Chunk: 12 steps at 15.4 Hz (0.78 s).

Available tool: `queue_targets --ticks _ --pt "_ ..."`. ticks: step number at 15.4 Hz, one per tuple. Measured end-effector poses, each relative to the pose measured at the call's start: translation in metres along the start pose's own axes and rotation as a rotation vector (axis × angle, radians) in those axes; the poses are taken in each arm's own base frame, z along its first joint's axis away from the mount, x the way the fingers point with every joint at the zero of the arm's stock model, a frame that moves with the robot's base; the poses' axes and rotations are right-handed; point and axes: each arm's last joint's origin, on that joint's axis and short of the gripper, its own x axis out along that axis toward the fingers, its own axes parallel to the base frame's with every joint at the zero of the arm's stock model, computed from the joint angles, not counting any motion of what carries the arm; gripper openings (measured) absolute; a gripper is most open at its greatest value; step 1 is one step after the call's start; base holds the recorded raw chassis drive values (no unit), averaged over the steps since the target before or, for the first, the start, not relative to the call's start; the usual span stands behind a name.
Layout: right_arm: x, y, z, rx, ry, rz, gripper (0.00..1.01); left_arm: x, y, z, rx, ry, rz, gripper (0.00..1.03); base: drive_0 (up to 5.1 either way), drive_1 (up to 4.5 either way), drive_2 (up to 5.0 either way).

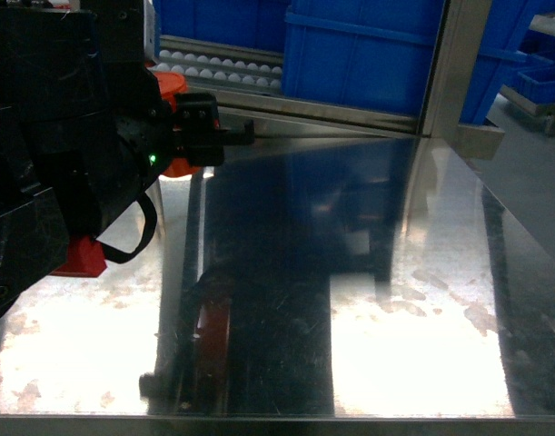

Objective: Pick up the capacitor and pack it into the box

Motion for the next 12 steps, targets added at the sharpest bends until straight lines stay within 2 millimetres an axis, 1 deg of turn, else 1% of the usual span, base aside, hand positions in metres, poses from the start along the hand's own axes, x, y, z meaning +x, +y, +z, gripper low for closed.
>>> queue_targets --ticks 1,4,5,6,7,9,10,12 --pt "0.0 0.0 0.0 0.0 0.0 0.0 0.98 -0.001 -0.003 0.001 -0.011 -0.007 0.04 0.43 0.0 0.0 0.0" --pt "0.0 0.0 0.0 0.0 0.0 0.0 0.98 -0.005 -0.006 0.002 -0.016 -0.012 0.051 0.43 0.0 0.0 0.0" --pt "0.0 0.0 0.0 0.0 0.0 0.0 0.98 -0.008 -0.006 0.003 -0.018 -0.02 0.052 0.43 0.0 0.0 0.0" --pt "0.0 0.0 0.0 0.0 0.0 0.0 0.98 -0.018 -0.005 0.009 -0.014 -0.04 0.062 0.43 0.0 0.0 0.0" --pt "0.0 0.0 0.0 0.0 0.0 0.0 0.98 -0.029 -0.001 0.018 -0.006 -0.06 0.079 0.43 0.0 0.0 0.0" --pt "0.0 0.0 0.0 0.0 0.0 0.0 0.98 -0.065 0.022 0.044 0.006 -0.132 0.155 0.43 0.0 0.0 0.0" --pt "0.0 0.0 0.0 0.0 0.0 0.0 0.98 -0.084 0.032 0.049 0.017 -0.134 0.192 0.43 0.0 0.0 0.0" --pt "0.0 0.0 0.0 0.0 0.0 0.0 0.98 -0.126 0.045 0.049 0.036 -0.103 0.242 0.43 0.0 0.0 0.0"
